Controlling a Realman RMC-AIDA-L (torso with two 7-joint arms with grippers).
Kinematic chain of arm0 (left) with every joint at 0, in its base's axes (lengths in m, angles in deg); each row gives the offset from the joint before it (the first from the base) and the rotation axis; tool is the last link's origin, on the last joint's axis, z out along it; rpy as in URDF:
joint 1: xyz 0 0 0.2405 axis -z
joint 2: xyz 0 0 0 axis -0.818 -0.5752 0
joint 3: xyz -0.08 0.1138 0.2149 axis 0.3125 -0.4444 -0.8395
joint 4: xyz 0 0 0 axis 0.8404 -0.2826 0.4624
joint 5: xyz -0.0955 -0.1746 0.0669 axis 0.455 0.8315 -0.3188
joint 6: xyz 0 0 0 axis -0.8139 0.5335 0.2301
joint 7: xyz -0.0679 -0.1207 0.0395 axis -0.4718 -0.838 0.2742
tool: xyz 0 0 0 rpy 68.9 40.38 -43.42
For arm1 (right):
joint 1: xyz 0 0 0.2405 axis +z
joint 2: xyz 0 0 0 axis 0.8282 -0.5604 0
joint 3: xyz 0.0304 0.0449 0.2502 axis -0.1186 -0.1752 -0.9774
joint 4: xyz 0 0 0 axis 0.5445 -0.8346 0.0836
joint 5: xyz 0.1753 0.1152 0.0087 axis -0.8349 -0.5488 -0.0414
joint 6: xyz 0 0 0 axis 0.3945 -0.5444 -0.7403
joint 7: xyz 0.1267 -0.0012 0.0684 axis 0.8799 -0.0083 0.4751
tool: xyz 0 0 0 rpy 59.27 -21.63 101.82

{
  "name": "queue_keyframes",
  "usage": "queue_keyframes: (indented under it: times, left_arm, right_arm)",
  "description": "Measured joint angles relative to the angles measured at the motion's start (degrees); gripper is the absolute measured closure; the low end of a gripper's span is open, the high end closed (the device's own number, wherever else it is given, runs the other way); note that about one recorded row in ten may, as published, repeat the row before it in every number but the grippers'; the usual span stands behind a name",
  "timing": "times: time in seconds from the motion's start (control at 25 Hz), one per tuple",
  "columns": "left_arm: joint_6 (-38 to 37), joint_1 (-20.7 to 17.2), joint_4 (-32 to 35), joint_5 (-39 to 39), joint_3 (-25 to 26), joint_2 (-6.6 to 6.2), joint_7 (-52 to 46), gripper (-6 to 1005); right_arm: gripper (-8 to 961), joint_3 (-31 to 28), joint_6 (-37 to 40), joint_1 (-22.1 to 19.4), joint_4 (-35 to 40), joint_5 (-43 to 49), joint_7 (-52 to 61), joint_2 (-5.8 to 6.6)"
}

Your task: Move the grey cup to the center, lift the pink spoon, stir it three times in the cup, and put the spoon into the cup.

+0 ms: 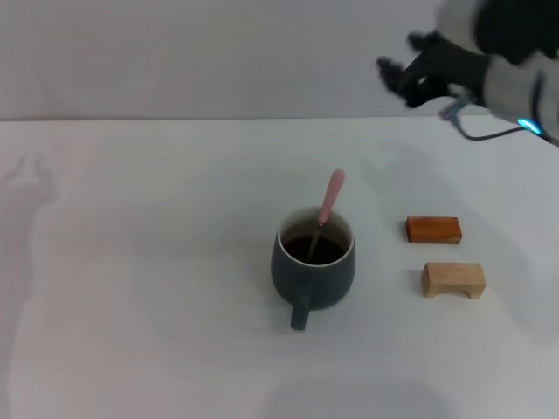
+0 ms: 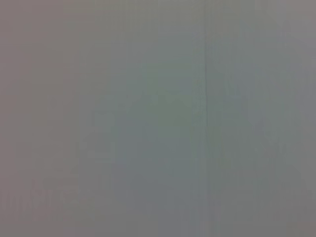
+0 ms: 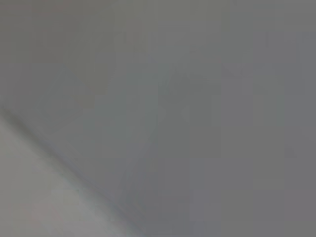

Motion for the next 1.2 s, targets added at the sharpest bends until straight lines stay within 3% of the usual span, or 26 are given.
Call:
queue_keyframes:
  times: [0.16, 0.24, 0.44, 0.48, 0.6, 0.64, 0.8, 1.2]
  left_arm:
    - [-0.7, -0.5, -0.2, 0.0, 1.1, -0.13, 0.0, 787]
    - [-1.3, -0.5, -0.8, 0.0, 1.3, -0.14, 0.0, 787]
    - [-3.1, -0.4, -2.7, 0.0, 1.4, -0.11, -0.4, 787]
    - [-3.4, -0.4, -3.0, 0.0, 1.4, -0.1, -0.9, 787]
    - [-4.7, -0.5, -3.9, 0.0, 1.6, -0.13, -2.7, 787]
    - [-4.7, -0.5, -3.9, 0.0, 1.6, -0.13, -2.7, 787]
    - [-5.1, -0.5, -4.9, 0.0, 2.6, -0.22, -3.2, 787]
    - [-4.9, 0.0, -9.1, -0.5, 5.8, -1.08, -4.5, 787]
  right_arm:
    - [526, 5.1, 28.9, -14.8, -0.5, 2.4, 0.0, 0.02]
    - [526, 6.6, 42.8, -19.6, 2.7, 2.2, 0.0, 0.04]
    - [526, 7.5, 67.5, -24.2, 16.2, 1.8, 6.7, 0.01]
    - [526, 7.5, 67.5, -24.2, 16.2, 1.8, 6.7, 0.01]
    - [526, 5.5, 79.6, -24.4, 26.9, 1.8, 15.3, 0.16]
    - [526, 5.5, 79.6, -24.4, 26.9, 1.8, 15.3, 0.16]
    - [526, 1.8, 88.8, -23.1, 38.9, 2.1, 23.4, 0.27]
    - [526, -8.1, 96.4, -20.6, 56.7, 2.0, 26.0, -0.09]
